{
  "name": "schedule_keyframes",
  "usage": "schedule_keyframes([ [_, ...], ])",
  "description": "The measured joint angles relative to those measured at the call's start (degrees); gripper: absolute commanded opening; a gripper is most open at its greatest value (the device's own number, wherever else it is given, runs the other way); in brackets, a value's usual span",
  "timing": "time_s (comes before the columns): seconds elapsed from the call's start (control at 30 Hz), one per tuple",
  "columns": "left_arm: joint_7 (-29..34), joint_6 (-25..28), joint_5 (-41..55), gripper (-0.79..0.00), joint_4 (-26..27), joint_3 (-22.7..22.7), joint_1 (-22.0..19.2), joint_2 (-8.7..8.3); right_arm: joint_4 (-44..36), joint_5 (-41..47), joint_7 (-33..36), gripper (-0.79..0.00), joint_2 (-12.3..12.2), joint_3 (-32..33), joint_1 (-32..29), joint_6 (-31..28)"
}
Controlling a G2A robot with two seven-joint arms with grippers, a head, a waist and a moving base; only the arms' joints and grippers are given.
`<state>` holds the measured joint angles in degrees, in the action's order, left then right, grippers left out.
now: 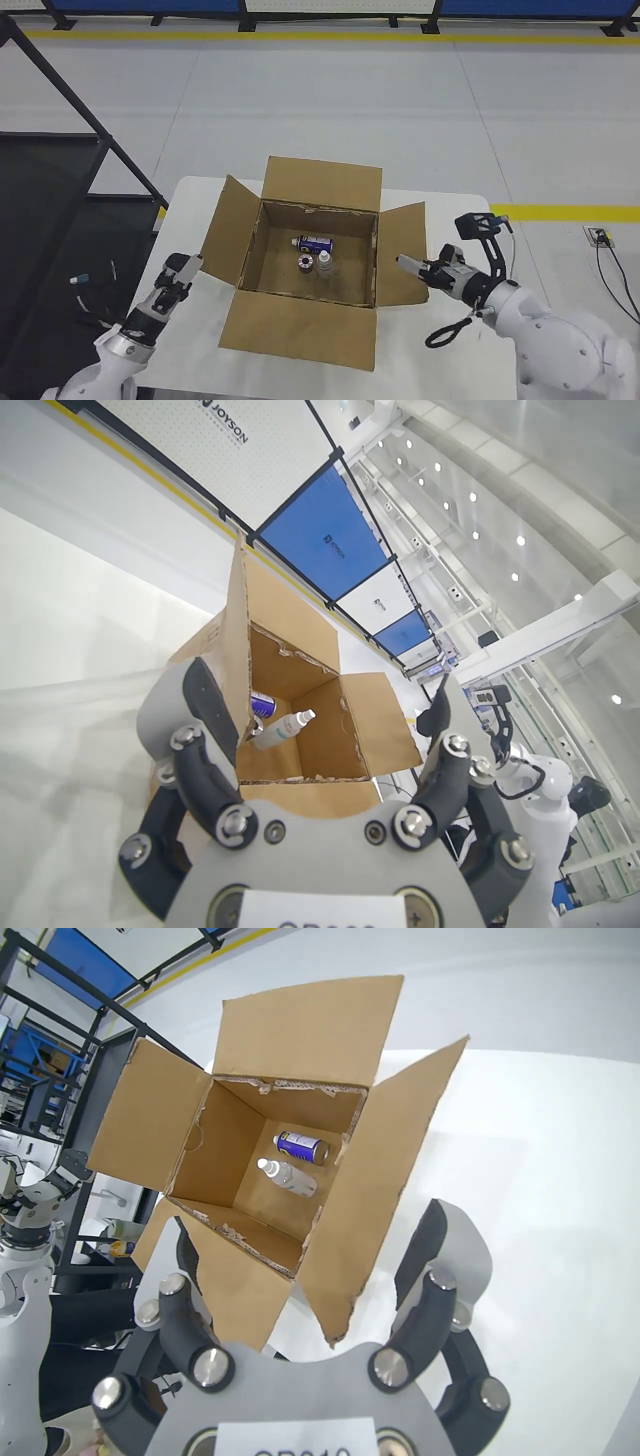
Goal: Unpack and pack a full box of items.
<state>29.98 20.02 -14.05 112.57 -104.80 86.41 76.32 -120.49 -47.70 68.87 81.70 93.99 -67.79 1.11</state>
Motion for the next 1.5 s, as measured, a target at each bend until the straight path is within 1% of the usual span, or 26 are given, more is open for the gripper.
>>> schedule_keyframes([
  [0.1, 0.0, 0.4, -1.6, 0.000, 0.0, 1.6, -0.4, -0.16, 3.4, -1.3, 2.2, 0.000, -0.5, -0.1, 1.6, 0.9],
  [0.23, -0.5, 0.4, -3.2, 0.000, 0.1, 3.3, -0.6, -0.34, 8.0, 0.9, 4.5, 0.000, -0.9, -1.3, 4.4, -0.1],
  [0.33, -0.6, 0.7, -4.0, 0.000, 0.4, 4.2, -0.4, -0.50, 10.1, 3.9, 5.1, 0.000, -1.2, -2.0, 6.1, -2.0],
  [0.5, -0.4, 0.9, -4.9, 0.000, 1.4, 5.9, -0.2, -0.76, 10.7, 10.3, 4.4, 0.000, -1.6, -3.0, 7.2, -5.2],
  [0.63, 0.1, 0.7, -6.3, 0.000, 0.8, 7.7, -1.0, -0.97, 12.3, 14.9, 3.9, 0.000, -1.8, -5.1, 9.0, -7.0],
  [0.77, 0.4, -0.3, -7.4, 0.000, -0.6, 10.2, -2.5, -1.10, 16.5, 20.9, 1.8, 0.000, -1.7, -8.1, 12.2, -7.8],
  [0.87, 0.6, -1.4, -7.9, 0.000, -2.0, 12.2, -3.7, -1.15, 19.4, 24.5, -0.5, 0.000, -1.5, -10.0, 14.0, -6.9],
  [0.97, 0.9, -2.0, -7.9, 0.000, -2.7, 13.2, -4.3, -1.19, 19.4, 24.3, -0.5, 0.000, -1.5, -10.0, 14.0, -6.9],
  [1.27, 0.9, -2.0, -7.9, 0.000, -2.6, 13.2, -4.2, -1.18, 19.9, 25.0, -1.1, 0.000, -1.5, -10.6, 13.5, -7.0],
  [1.37, 1.0, -2.9, -6.8, 0.000, -2.7, 13.7, -4.6, -1.24, 23.4, 27.2, -3.9, 0.000, -1.3, -12.9, 14.6, -5.4],
  [1.5, 0.8, -3.8, -9.6, 0.000, -3.5, 15.9, -6.1, -1.33, 28.9, 30.5, -7.7, 0.000, -0.8, -15.8, 18.2, -3.6],
])
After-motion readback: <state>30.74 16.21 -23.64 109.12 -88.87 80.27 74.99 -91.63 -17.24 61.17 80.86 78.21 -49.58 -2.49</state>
